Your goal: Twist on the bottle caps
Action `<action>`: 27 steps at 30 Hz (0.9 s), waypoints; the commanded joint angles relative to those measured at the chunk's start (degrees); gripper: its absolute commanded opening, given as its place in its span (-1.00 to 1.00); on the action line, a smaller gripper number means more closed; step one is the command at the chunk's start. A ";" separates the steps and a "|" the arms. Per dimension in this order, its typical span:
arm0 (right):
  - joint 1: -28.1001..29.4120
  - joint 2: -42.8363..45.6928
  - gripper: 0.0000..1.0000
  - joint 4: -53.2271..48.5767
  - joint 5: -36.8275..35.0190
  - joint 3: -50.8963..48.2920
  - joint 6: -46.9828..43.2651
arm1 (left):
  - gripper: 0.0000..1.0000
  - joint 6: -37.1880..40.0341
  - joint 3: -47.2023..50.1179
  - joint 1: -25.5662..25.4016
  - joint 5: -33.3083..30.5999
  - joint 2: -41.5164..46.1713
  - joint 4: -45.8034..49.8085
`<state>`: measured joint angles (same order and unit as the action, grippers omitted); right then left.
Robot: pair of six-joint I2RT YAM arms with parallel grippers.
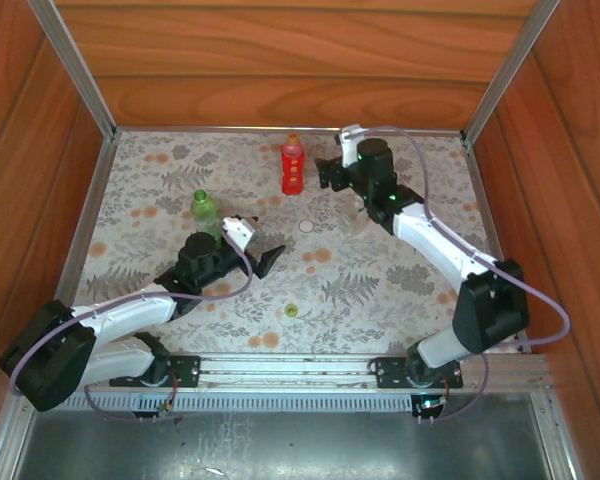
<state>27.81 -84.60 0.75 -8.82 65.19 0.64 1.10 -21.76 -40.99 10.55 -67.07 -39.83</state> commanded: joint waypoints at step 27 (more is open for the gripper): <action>-7.16 -1.01 -0.08 -7.83 4.47 -8.85 3.64 | 1.00 0.72 -2.89 -2.43 1.72 -5.71 -4.29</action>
<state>20.95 -85.71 -7.29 -6.13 57.14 3.79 2.70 -23.16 -42.96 12.34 -71.96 -42.74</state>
